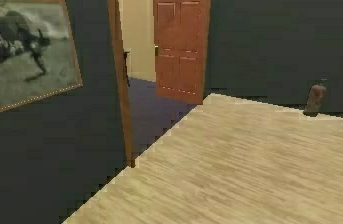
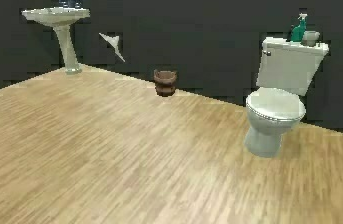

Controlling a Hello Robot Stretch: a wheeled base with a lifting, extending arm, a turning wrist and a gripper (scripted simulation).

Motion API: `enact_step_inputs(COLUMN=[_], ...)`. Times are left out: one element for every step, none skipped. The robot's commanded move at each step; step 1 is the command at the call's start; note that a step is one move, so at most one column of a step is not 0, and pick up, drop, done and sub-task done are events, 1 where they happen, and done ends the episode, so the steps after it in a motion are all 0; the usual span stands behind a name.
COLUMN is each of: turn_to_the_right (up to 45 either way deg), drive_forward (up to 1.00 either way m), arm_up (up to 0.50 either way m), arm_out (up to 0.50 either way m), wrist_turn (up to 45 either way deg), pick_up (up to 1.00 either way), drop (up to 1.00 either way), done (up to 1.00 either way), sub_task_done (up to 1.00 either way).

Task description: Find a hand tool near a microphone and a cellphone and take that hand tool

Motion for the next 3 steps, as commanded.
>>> enact_step_inputs(turn_to_the_right=[3.0, 6.0, 0.0], drive_forward=[0.00, 0.00, 1.00], arm_up=[0.00, 0.00, 0.00], arm_out=[0.00, 0.00, 0.00], wrist_turn=[0.0, 0.0, 0.0], pick_up=[0.00, 0.00, 0.00], drop=[0.00, 0.00, 0.00], done=[0.00, 0.00, 0.00], sub_task_done=[0.00, 0.00, 0.00])
